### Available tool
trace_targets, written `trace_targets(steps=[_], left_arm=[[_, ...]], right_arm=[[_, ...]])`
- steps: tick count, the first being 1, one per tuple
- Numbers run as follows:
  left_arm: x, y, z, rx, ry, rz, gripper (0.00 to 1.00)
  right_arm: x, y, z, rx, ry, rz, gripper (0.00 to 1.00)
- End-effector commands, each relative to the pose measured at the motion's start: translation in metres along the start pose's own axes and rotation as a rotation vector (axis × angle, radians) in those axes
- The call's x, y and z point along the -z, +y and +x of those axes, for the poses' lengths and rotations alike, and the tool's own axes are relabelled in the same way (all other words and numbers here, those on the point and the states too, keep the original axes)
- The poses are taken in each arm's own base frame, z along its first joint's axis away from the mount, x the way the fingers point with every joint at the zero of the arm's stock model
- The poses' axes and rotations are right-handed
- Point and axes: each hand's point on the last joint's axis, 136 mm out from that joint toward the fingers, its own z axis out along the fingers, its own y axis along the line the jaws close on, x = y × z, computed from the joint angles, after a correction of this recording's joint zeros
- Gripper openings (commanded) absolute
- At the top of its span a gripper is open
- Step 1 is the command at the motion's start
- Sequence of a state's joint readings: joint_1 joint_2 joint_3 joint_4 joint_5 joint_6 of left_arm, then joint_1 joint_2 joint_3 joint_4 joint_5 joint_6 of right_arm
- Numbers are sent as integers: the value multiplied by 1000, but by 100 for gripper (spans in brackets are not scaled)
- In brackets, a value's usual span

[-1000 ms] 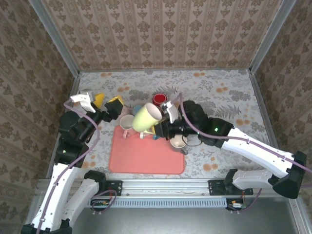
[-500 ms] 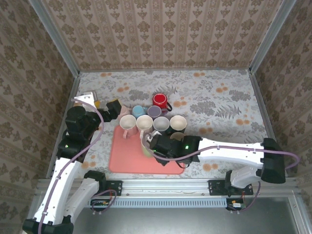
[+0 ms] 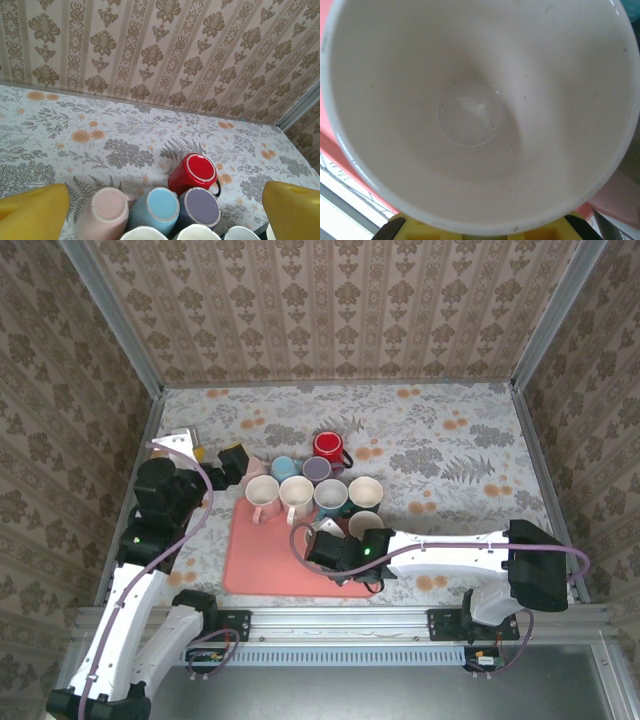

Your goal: Turn the mug right side up

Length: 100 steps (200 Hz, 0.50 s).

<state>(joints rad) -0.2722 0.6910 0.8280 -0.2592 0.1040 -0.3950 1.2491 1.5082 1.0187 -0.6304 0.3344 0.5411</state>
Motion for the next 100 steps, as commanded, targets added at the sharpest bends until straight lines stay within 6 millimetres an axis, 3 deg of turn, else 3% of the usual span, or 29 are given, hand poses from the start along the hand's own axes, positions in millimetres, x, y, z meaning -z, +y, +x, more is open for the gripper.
trace_targets(steps=[1,100], left_arm=[[2,5,-2,-8,-11,-22,100],[-1,9,-1,5,-8,-31,100]], right_arm=[[-2,-12,-16,-63,-77,56,2],[-17,-30,-18,-117,-90,130,17]])
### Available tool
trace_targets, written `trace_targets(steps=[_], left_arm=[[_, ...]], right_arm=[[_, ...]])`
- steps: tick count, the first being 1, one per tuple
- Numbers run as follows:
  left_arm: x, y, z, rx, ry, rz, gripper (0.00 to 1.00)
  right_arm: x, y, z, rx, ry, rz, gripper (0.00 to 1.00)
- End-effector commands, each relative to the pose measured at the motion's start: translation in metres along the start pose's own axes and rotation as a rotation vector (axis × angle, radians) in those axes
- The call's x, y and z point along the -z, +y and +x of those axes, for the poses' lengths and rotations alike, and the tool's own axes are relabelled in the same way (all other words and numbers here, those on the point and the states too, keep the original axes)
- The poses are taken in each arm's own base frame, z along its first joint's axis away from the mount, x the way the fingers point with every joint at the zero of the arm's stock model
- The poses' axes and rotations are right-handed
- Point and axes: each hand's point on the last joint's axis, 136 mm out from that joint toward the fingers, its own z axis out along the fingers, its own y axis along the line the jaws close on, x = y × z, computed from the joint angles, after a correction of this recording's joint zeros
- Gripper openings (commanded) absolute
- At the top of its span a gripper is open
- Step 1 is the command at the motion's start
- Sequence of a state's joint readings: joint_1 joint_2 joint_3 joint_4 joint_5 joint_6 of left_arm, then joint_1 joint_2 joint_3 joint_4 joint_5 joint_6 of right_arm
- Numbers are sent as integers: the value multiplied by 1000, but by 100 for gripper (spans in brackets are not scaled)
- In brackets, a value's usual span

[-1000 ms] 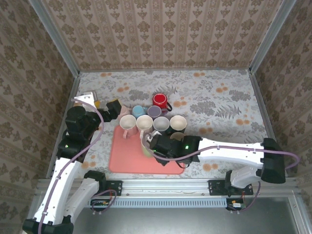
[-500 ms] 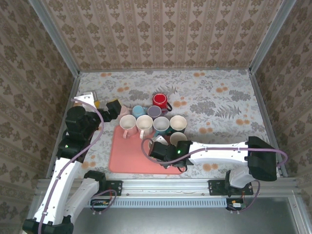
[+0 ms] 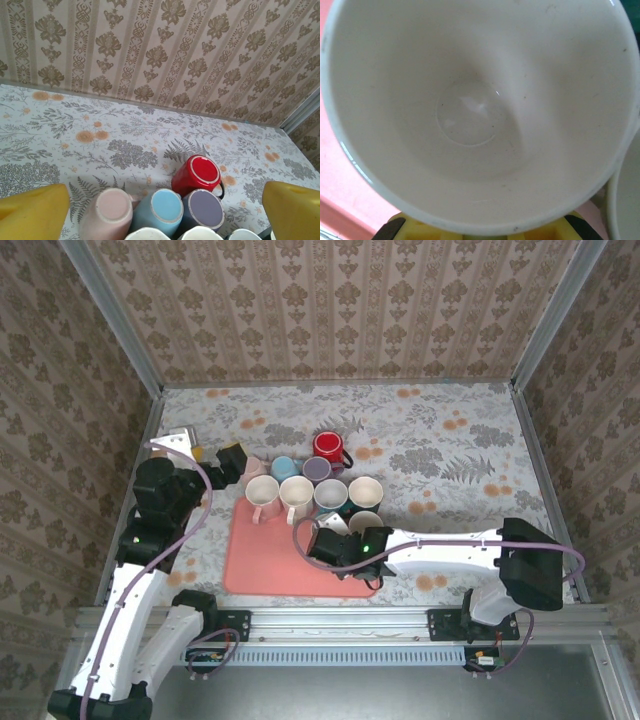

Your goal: Turn the mug right side up

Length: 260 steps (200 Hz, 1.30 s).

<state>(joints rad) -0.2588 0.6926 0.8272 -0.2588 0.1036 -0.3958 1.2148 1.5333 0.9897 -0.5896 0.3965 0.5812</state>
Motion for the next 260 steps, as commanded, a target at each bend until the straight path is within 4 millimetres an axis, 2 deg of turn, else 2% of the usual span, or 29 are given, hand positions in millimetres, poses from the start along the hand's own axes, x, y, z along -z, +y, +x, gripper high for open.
trace_targets(steps=[1,23,76,135,154,158,194,199,216,242,260], left_arm=[[-1,5,0,2,-4,-18,100],[-2,3,1,3,-3,-9,100],[-5,5,3,12,6,-13,100],[-12,15,9,41,46,-65,100],[-17,17,15,50,85,-74,100],[-19,19,18,54,97,-80,100],[-28,19,28,80,163,-71,100],[-29,18,30,81,175,-67,100],[-32,25,36,84,215,-104,100],[-34,36,42,128,294,-194,100],[-39,41,54,181,398,-250,100]], right_arm=[[-4,-10,-15,-55,-69,54,17],[-8,-12,-19,-87,-87,58,21],[-10,-11,-18,-90,-86,45,40],[19,-12,-19,-110,-108,-32,54],[25,-6,-18,-101,-99,-85,54],[34,-6,-21,-109,-118,-110,54],[51,3,-23,-80,-131,-197,54],[52,-1,-18,-69,-114,-187,53],[62,-4,-21,-49,-129,-192,50],[81,-18,-33,-39,-173,-177,47],[88,-31,-43,-59,-190,-157,46]])
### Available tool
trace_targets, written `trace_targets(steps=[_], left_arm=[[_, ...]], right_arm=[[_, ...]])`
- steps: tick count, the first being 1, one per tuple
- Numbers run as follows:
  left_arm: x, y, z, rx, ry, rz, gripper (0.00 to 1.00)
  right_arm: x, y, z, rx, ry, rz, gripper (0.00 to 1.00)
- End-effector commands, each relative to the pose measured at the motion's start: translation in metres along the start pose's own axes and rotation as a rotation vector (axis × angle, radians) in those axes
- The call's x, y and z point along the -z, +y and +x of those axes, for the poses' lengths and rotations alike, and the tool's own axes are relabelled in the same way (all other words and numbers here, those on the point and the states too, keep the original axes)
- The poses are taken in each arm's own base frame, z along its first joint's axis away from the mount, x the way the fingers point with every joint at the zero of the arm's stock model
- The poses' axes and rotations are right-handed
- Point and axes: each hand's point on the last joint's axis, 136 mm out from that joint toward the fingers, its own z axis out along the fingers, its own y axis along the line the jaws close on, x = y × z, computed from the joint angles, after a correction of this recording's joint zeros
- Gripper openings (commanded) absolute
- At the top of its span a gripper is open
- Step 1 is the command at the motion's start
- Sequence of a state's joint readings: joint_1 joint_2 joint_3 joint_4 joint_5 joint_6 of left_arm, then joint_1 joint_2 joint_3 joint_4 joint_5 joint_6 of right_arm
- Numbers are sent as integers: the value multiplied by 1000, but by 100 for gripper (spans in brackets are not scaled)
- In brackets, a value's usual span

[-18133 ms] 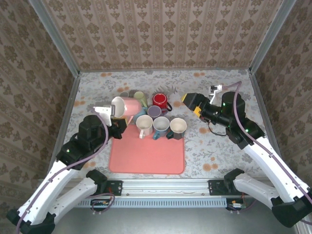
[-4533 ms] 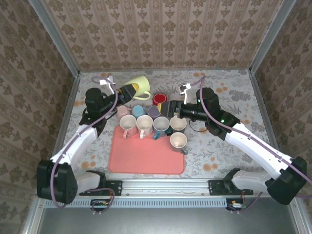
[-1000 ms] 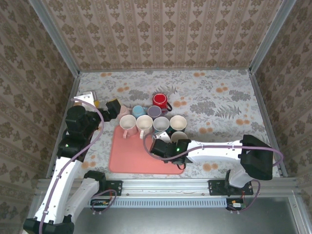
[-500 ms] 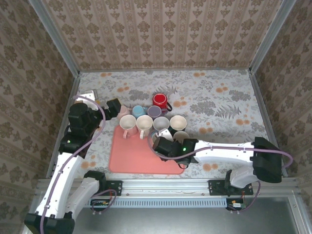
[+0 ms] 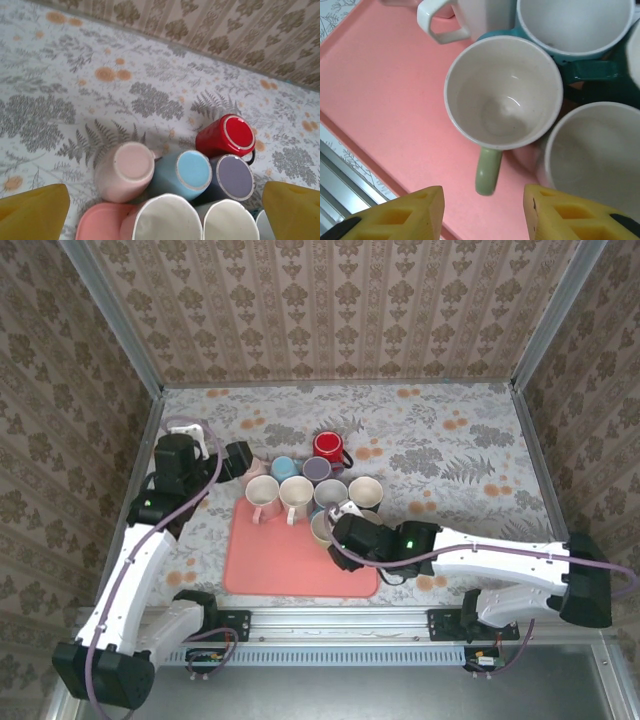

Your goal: Turn the mug right side up

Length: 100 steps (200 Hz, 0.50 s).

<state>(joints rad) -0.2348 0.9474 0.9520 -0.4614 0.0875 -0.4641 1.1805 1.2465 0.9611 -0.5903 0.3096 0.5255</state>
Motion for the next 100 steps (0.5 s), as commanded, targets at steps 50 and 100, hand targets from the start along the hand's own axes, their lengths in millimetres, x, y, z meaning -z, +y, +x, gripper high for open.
trace_targets(steps=[50,100], left_arm=[[-26,18,35,194,346,-225,100],[-48,28,58,328,462,-322,100]], right_arm=[[34,-37,-62,-8,-87,80,52],[47,-46,-88,-38,-176,55,54]])
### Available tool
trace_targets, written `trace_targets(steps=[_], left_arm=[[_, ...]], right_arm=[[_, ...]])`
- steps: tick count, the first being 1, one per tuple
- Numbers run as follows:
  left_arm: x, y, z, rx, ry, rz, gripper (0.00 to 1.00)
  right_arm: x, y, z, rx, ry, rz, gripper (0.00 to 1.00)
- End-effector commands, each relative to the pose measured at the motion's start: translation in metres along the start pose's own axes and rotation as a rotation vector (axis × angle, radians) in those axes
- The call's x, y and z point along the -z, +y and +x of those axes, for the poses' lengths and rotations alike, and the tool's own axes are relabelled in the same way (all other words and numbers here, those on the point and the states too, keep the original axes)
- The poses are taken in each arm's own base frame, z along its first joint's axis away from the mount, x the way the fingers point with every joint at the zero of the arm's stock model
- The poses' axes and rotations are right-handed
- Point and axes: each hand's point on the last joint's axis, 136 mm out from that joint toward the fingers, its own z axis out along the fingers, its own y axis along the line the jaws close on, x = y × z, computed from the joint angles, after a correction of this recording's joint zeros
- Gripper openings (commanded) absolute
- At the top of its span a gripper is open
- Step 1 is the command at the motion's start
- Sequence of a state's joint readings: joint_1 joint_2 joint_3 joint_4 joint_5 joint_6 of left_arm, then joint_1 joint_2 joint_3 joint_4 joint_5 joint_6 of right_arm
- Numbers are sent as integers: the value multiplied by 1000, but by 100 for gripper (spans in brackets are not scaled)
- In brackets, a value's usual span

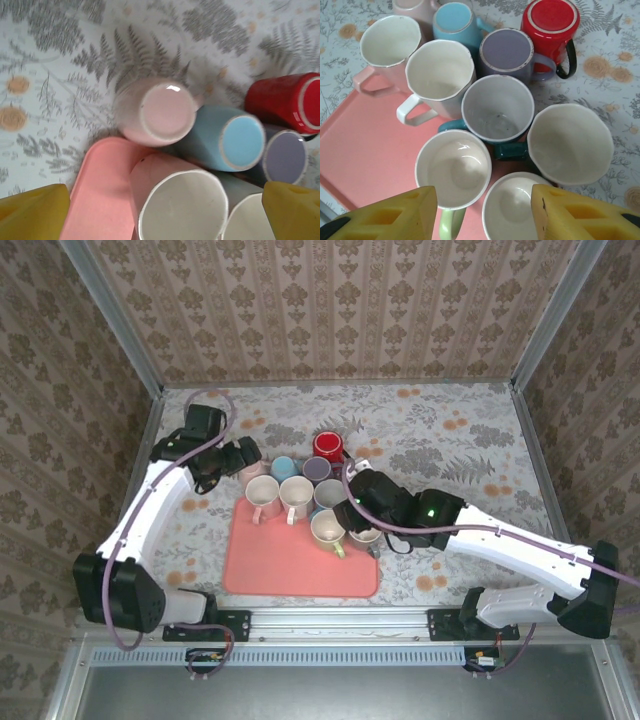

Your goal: Turn the mug right side up

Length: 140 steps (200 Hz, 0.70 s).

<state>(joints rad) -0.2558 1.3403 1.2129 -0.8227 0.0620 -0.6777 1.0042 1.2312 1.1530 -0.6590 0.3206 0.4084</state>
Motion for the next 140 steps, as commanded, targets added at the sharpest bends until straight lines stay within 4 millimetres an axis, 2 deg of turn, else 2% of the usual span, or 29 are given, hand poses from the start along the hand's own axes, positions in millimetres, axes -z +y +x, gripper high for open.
trace_targets(steps=[1,40,87,123,140], left_arm=[[-2,5,6,105,49,-48,100],[-28,3,-3,194,95,-102,100],[-59,-4,-19,220,169,-197,100],[-74,8,-12,269,267,-365,100],[-79,7,-6,293,290,-388,100]], right_arm=[[10,-3,-13,17,-43,-17,55],[12,-11,-13,21,-68,-6,55],[14,-20,-9,16,-92,4,55],[11,-22,-3,13,-95,2,55],[10,-24,-1,11,-99,6,55]])
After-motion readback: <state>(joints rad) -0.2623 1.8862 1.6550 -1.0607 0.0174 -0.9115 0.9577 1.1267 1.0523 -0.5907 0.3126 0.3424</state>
